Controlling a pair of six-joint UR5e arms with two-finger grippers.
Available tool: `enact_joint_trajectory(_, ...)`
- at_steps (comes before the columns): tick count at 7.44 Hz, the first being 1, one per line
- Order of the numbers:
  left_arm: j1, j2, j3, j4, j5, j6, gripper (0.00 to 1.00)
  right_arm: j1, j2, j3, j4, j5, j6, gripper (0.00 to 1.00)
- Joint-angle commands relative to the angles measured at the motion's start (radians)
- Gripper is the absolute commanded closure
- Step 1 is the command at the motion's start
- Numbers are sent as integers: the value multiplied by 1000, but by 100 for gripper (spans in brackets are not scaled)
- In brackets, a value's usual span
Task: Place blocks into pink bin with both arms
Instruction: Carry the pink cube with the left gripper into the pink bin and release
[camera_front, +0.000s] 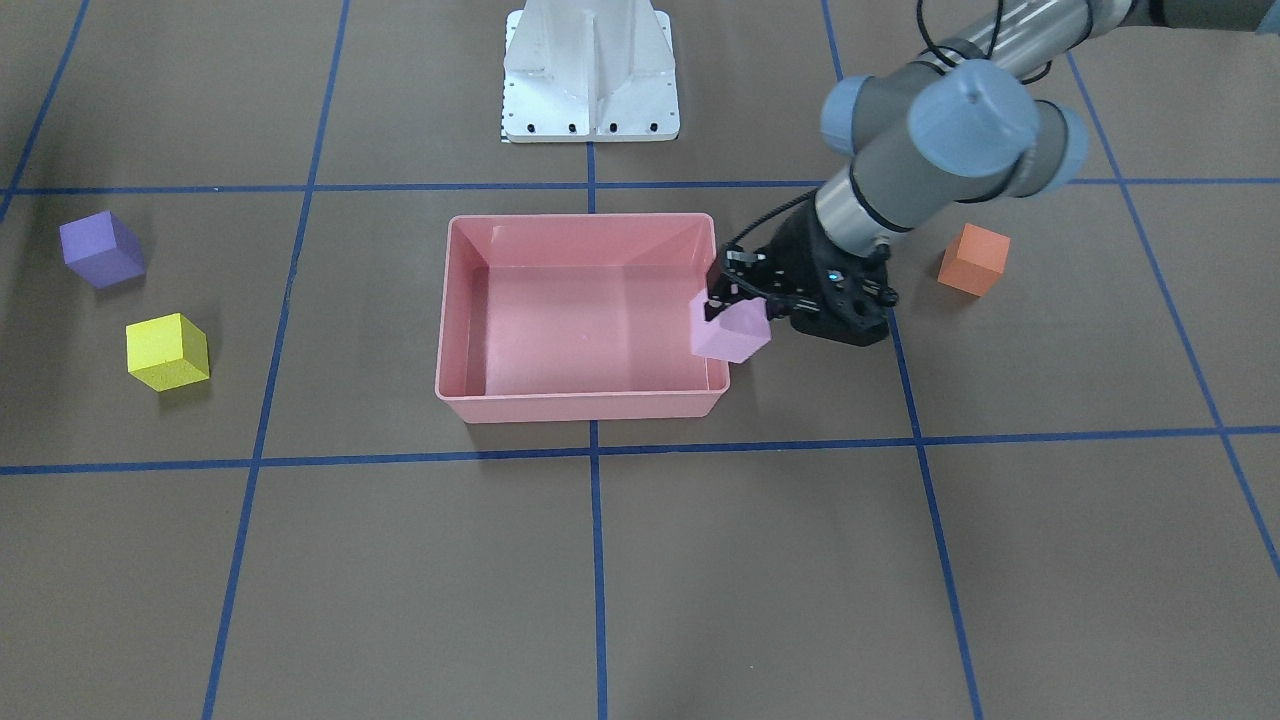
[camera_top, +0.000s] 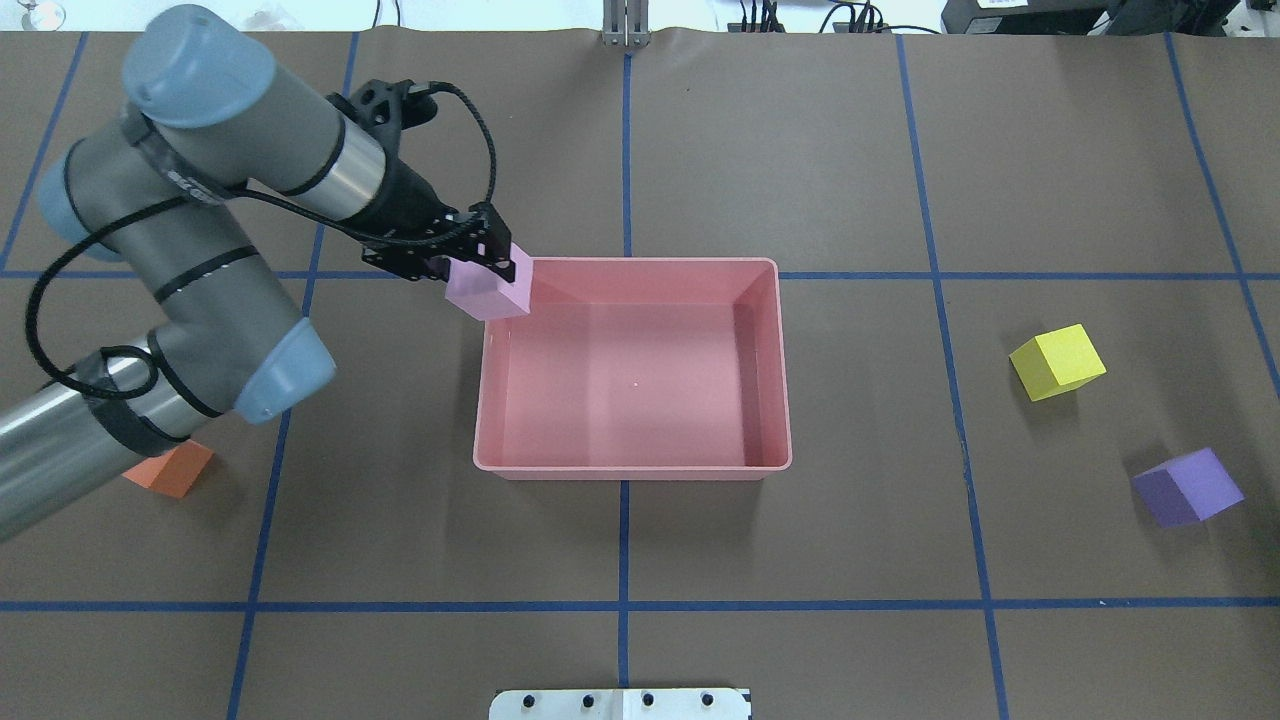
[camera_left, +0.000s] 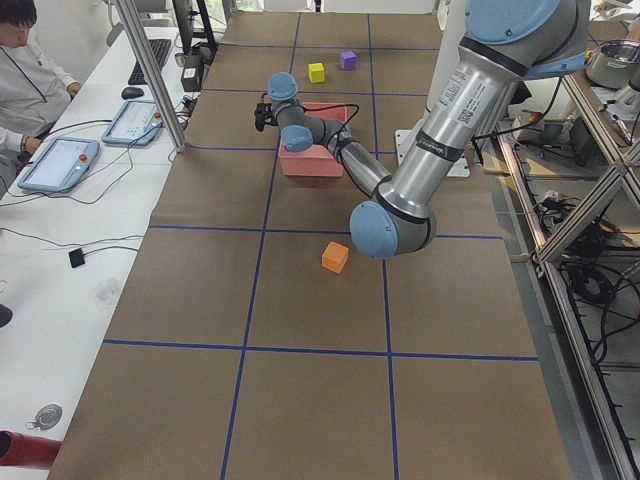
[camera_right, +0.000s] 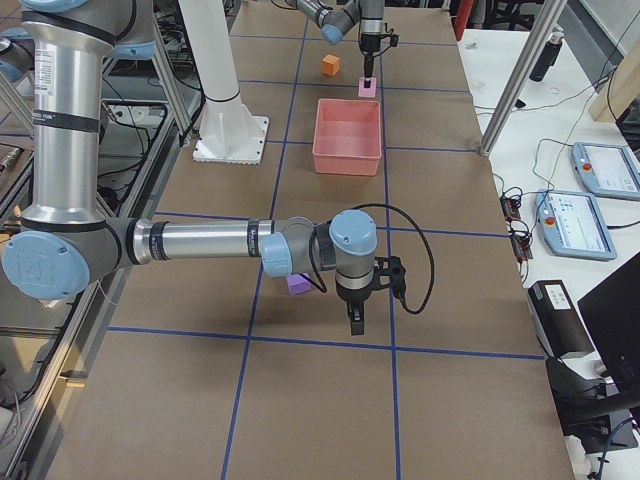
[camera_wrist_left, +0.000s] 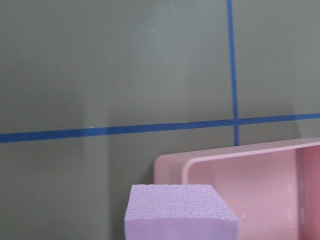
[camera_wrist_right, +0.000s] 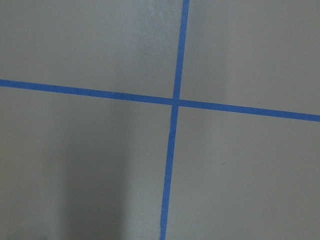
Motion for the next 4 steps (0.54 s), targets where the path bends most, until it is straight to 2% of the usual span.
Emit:
enact_joint_trajectory(1,144,-110,5,181,194,-40,47,-16,2,0,8,4,0,0)
enact_joint_trajectory(2,190,-107,5,185,283,-41,0,-32,5,2,8,10,23,0)
enact_joint_trajectory(4,193,-98,-19,185,299,-40,0,-80,22,25,11,25,110,0)
